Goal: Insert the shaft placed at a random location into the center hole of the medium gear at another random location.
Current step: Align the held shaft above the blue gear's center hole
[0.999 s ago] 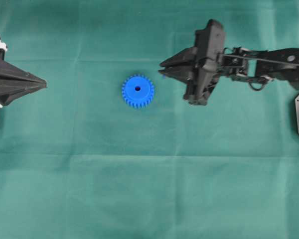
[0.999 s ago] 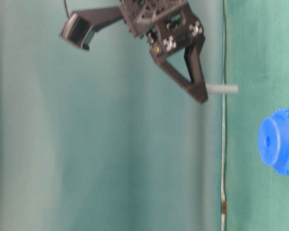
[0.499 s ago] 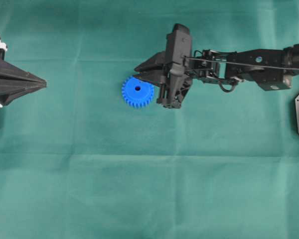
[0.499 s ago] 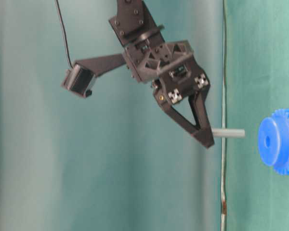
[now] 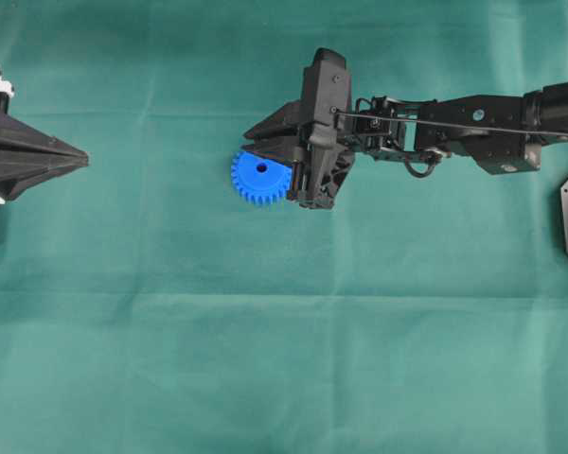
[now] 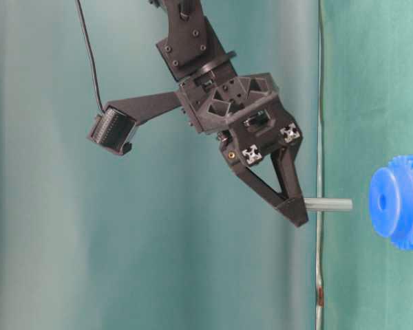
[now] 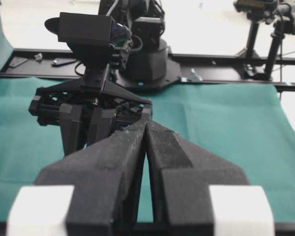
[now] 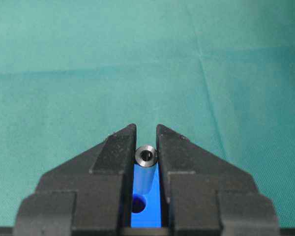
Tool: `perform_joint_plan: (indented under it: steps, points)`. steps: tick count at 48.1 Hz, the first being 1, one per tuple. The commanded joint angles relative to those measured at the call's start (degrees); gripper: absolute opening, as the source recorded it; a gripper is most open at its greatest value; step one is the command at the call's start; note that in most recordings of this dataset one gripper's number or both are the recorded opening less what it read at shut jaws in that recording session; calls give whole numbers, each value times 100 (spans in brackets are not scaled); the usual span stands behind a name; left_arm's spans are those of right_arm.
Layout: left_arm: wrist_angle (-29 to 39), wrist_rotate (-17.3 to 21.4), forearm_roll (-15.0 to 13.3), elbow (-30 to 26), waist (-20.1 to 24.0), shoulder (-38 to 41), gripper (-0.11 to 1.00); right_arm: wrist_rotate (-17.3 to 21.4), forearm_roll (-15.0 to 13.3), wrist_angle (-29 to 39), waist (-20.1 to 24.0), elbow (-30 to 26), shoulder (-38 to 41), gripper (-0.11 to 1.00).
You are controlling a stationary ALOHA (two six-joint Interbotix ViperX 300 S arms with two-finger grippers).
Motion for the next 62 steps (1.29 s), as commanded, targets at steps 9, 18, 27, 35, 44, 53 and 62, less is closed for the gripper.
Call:
perform_joint_plan:
  steps: [9, 18, 27, 35, 44, 53, 62]
  points:
    - [-26, 0, 18, -123, 0, 26, 0, -26, 18, 18, 18, -158, -97, 14]
    - [-26, 0, 9, -123, 0, 26, 0, -26, 18, 9, 26, -141, -79, 14]
    - [-26, 0, 18, -123, 0, 26, 0, -18, 18, 0, 18, -149, -26, 14]
    - [-26, 0, 9, -123, 0, 26, 0, -18, 18, -26, 35, -167, 62, 14]
    - [-26, 0, 18, -123, 0, 26, 0, -9, 26, -62, 44, -167, 149, 14]
    - [-26, 0, 9, -123, 0, 35, 0, -9, 26, -132, 44, -167, 237, 14]
    - [-26, 0, 18, -123, 0, 35, 0, -9, 26, -141, 44, -167, 308, 14]
